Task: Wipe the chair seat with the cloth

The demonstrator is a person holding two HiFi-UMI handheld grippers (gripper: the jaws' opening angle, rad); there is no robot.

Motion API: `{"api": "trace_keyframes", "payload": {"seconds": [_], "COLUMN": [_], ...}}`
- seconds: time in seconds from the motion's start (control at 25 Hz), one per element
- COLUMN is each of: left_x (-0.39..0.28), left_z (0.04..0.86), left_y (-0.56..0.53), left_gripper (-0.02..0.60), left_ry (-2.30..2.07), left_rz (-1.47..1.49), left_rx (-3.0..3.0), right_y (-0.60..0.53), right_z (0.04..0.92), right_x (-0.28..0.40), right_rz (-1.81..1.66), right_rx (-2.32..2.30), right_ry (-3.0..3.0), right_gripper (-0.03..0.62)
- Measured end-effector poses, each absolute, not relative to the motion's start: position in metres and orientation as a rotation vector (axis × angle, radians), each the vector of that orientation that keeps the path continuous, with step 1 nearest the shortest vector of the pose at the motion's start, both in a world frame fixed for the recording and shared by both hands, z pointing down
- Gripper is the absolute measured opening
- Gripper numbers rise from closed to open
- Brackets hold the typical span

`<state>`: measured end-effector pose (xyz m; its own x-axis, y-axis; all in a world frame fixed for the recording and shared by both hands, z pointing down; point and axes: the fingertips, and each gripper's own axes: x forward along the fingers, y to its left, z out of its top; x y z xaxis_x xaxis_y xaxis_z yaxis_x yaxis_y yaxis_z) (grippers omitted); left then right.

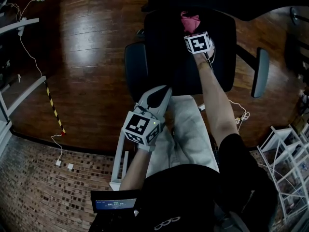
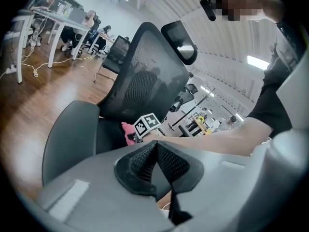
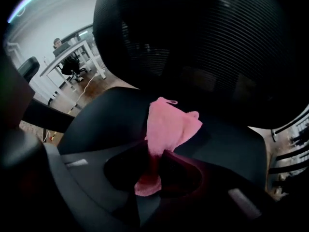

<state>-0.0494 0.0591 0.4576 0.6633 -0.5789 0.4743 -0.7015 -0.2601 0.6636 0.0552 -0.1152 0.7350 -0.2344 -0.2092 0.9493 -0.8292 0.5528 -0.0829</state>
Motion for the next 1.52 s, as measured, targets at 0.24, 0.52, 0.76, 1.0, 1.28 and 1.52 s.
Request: {"api": "trace_keyframes", "payload": {"seconds": [0.24,0.52,0.76,1.0,1.28,1.52], "left_x": [-0.056,-0.061,-0.057,-0.048,-0.029,-0.016], "left_z": [0.456,0.454,0.454,0.458,0.459,0.461], "left_y": [0.067,0.070,0.071,0.074,0.074,0.073], "left_gripper": [-0.008,-0.008,-0.008,-0.008,-0.008,-0.008], "left_ry": [-1.015,-1.039,-1.034,-1.017,-0.980,-0.954], "left_rz": [0.151,0.138,0.148,0.173,0.195,0.224], "left_rx": [1.943,1.935,1.941,1.948,1.965,1.982], "right_y": [-0.092,-0.050,-0.026,-0.035,-0.050,-0.057], "right_z": [0.722,0.694,0.687,0.710,0.734,0.741], "right_x": [-0.026,-0.114,-0.136,-0.079,0.023,0.118], "right_rz": [0.731,0.705,0.990,0.983,0.931,0.880], "right_rx": [0.732,0.465,0.425,0.529,0.676,0.804], "right_ry": [-1.845,-2.034,-2.109,-2.038,-1.881,-1.758], "right_gripper": [0.066,0.066,0.066,0.066,0.066,0.066]}}
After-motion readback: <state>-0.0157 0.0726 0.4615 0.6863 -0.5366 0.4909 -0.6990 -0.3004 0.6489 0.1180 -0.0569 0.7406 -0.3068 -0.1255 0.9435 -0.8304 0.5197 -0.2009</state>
